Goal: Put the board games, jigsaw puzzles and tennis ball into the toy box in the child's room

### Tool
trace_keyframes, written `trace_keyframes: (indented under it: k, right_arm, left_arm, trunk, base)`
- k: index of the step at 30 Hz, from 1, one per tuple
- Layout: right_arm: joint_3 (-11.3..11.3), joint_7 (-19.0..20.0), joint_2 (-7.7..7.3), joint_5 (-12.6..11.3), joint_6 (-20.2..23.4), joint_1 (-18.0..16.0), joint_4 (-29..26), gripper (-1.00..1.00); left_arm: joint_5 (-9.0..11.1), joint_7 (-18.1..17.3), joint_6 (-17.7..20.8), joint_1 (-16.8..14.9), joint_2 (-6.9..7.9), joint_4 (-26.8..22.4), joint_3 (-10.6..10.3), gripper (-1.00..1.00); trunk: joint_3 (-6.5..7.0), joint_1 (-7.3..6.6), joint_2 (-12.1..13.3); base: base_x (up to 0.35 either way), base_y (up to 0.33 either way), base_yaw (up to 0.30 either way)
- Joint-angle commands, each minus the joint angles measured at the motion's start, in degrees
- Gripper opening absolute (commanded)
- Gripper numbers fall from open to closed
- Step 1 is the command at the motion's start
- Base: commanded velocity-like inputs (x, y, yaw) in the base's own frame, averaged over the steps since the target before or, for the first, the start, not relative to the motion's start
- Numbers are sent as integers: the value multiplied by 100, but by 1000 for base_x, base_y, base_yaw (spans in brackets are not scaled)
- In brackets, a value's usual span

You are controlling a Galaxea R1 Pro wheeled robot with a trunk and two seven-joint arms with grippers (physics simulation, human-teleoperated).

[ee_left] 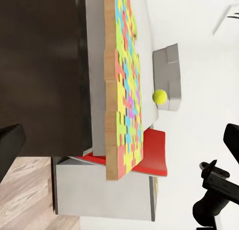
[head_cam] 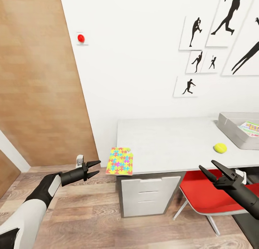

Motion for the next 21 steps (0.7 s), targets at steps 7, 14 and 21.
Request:
trace_keyframes:
  k: [7,14,21]
  right_arm:
    - [6,-9,-2,-1,31,-4,-126,100]
    - [439,-126,-34,-5,128,-62,-350,100]
    - [608,-1375,-26,-141,626,-1051,-370,100]
  left_arm:
    - [7,-10,32,-4,0,2,7,100]
    - [7,-17,32,-4,0,2,1,100]
    - [7,-18,32,-4,0,2,-3,100]
  trunk:
    - [-5,0,-3]
    - [-5,0,-3]
    - [-5,0,-3]
  base:
    - [-1,-4,0]
    - [0,0,0]
    - [0,0,0]
